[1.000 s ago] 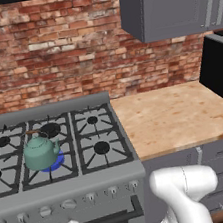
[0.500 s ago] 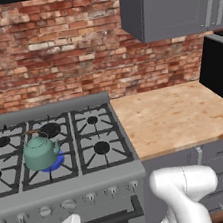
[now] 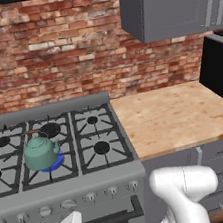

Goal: The kettle is done boiling. Turn off the stove, then wait for 300 timesteps before moving the kettle to the dining table.

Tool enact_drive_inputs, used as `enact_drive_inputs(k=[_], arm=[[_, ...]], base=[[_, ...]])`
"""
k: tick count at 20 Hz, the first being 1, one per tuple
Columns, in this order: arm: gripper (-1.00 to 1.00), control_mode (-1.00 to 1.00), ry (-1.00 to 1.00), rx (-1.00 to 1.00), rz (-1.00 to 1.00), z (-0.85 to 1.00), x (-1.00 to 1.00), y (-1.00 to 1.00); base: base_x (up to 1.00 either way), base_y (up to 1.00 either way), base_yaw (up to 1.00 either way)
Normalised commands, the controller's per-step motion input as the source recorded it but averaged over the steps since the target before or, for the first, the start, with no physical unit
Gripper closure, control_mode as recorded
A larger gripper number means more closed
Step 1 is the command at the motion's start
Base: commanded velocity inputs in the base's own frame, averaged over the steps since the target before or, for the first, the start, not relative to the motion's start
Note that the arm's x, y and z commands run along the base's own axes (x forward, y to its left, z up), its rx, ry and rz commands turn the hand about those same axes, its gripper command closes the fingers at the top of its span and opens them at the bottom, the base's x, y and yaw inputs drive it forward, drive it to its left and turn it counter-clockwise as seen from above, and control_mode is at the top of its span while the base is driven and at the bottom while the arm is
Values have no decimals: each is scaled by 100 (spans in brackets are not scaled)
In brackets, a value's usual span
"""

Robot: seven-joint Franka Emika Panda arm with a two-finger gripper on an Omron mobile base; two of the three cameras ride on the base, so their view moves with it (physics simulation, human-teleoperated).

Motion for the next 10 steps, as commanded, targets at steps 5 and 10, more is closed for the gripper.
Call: enact_drive_inputs(k=[5, 10], arm=[[-100, -100, -8, 0, 0, -4, 1, -6], [-100, -100, -8, 0, 0, 0, 0, -6]], base=[[0, 0, 0], [0, 0, 0]])
